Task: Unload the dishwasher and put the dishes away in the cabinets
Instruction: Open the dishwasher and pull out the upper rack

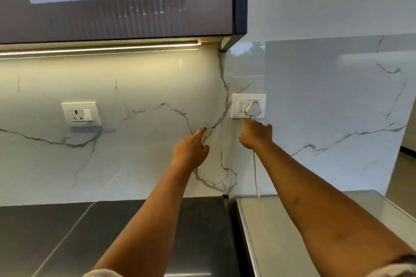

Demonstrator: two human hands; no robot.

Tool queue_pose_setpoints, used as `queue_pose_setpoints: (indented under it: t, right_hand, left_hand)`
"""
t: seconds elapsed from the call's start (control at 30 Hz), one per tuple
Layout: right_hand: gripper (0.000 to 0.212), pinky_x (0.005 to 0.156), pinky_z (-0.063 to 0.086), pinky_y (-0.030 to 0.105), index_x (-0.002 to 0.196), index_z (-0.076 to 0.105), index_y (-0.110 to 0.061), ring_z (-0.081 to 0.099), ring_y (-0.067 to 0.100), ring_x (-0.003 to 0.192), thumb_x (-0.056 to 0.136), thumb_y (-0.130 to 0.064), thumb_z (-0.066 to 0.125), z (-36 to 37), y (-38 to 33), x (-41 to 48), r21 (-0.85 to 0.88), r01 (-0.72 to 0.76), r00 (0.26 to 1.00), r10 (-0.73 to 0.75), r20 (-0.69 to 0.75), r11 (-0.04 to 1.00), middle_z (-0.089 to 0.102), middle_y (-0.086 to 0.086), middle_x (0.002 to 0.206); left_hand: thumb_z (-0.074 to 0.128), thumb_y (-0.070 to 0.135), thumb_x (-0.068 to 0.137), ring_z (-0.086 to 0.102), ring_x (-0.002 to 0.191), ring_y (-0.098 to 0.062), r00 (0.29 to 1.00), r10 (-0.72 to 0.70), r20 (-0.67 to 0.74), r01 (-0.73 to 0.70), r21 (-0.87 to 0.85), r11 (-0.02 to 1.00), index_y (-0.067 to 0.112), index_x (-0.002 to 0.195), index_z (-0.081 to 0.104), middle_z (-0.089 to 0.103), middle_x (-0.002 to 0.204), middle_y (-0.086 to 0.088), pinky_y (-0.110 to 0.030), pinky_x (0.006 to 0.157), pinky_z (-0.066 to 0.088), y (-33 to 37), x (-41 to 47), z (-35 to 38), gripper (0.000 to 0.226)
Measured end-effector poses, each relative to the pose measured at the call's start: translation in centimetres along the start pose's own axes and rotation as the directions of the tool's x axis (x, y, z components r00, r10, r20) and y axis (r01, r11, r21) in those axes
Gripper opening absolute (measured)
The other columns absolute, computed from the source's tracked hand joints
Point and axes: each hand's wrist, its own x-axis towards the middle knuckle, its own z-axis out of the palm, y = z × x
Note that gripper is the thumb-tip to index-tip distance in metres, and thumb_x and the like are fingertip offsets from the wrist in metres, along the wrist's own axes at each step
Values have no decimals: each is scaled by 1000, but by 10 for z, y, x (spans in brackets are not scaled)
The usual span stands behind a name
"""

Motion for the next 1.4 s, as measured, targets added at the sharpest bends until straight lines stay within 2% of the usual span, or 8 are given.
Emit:
queue_pose_setpoints:
  t: [0.27,0.4,0.47,0.6,0.73,0.8,1.17,1.4]
  right_hand:
    - [76,77,46,30,150,-12,-29,58,19,93,97,-26,43,4,2,45,52,-126,989,122,82,991,50,7,127]
    - [52,68,43,28,147,22,-24,57,21,79,99,-42,32,14,4,59,117,-225,971,213,110,967,56,4,97]
    - [65,62,37,25,101,54,-11,48,17,65,92,-66,20,20,0,61,274,-365,931,352,97,890,48,6,71]
    - [67,65,40,27,66,35,-12,46,16,62,84,-76,24,26,-2,65,443,-426,891,451,55,789,45,7,65]
    - [66,61,38,24,124,48,-17,52,17,72,91,-67,23,15,3,64,325,-439,897,389,209,838,55,8,90]
    - [66,73,40,29,151,1,-33,55,21,91,98,-41,40,7,11,59,172,-285,946,248,210,943,49,10,126]
    - [88,52,39,24,149,-14,-31,45,12,54,92,-19,51,8,59,-10,134,-127,990,117,83,983,47,4,69]
    - [85,64,50,33,150,-7,-33,62,24,74,90,-22,51,-2,126,-107,246,-257,954,204,222,934,64,12,96]
  left_hand:
    - [51,28,92,44,127,-24,997,42,-64,-44,-32,998,28,149,18,43,143,-1,-38,89,48,-15,32,24,67]
    - [54,29,91,24,139,-22,995,50,-86,-54,-40,998,29,150,15,18,155,0,-39,97,45,-19,40,32,71]
    - [54,30,91,15,143,-23,996,44,-74,-46,-32,998,32,150,11,7,157,2,-39,100,43,-21,43,34,73]
    - [53,33,91,10,143,-25,996,44,-72,-44,3,999,33,150,10,3,158,1,-40,101,42,-21,47,36,73]
    - [53,37,91,8,144,-26,996,56,-65,-53,50,997,32,150,8,4,158,-1,-41,109,33,-14,46,39,74]
    - [53,39,90,5,145,-26,996,55,-64,-52,51,997,33,150,6,2,158,-1,-44,113,27,-9,43,43,76]
    - [51,41,91,-19,145,-23,997,77,26,-77,6,997,39,147,-6,-18,157,1,-56,115,-1,52,-6,84,80]
    - [51,40,91,-22,144,-23,987,112,118,-107,-49,993,39,147,-7,-20,157,1,-55,114,-4,112,-94,92,81]
